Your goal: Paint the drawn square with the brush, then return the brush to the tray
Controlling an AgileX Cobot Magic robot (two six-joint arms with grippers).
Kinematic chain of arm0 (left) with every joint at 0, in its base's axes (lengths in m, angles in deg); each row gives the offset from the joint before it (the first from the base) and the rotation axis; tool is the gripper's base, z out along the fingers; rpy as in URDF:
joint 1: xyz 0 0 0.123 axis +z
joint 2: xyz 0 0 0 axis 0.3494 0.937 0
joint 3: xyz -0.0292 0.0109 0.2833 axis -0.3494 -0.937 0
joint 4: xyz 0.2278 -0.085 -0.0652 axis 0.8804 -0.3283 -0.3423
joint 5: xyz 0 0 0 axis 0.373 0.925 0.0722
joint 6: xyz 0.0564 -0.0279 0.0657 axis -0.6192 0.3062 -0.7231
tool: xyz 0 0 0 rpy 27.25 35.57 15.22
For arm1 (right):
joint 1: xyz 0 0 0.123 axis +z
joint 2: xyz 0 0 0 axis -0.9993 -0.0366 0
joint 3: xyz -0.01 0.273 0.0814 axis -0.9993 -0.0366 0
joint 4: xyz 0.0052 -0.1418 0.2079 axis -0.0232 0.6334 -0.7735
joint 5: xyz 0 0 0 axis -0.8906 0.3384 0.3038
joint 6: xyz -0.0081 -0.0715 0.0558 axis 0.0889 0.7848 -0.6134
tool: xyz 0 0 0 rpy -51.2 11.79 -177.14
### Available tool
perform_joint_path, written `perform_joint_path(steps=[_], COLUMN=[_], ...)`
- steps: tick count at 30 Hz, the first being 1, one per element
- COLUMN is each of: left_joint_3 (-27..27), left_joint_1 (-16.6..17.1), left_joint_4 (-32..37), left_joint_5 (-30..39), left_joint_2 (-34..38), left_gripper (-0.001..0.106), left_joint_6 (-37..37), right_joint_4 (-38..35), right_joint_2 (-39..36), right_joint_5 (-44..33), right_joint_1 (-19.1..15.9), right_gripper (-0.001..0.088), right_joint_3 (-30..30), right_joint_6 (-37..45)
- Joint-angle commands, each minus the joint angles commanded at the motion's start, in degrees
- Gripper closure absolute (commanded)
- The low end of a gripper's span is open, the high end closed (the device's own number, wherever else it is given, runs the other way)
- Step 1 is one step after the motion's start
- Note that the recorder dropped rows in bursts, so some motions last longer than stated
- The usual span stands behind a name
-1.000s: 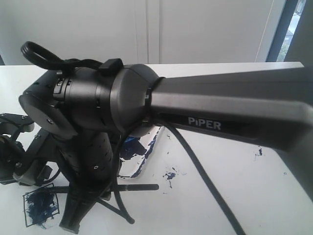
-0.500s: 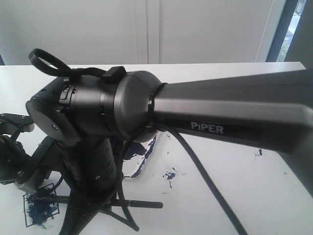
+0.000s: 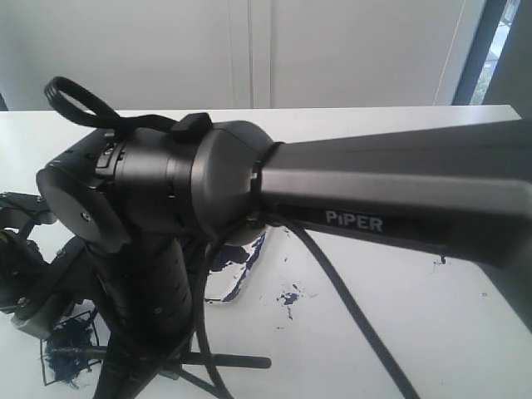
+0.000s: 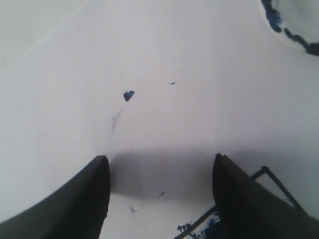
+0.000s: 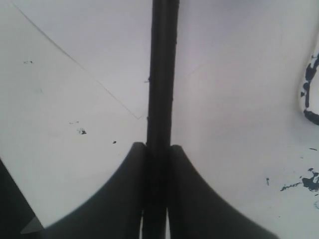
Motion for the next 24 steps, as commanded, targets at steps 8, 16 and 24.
perform_joint_path(steps=[8, 16, 24], left_joint_3=[0.0, 0.0, 0.0], left_joint_1=[0.0, 0.0, 0.0], left_joint_4=[0.0, 0.0, 0.0], left_joint_5=[0.0, 0.0, 0.0], left_joint_2=[0.0, 0.0, 0.0], left_gripper=[0.041, 0.041, 0.041], left_joint_6=[0.0, 0.0, 0.0], right_joint_4=[0.3, 0.0, 0.0], right_joint_2=[0.5, 0.7, 1.1], right_joint_5=[0.0, 0.0, 0.0], right_joint_1=[0.0, 0.4, 1.3], right_gripper=[0.0868, 0.0868, 0.0868], right_joint_3=[-4.6, -5.2, -5.2], right_joint_6=[0.0, 0.0, 0.0])
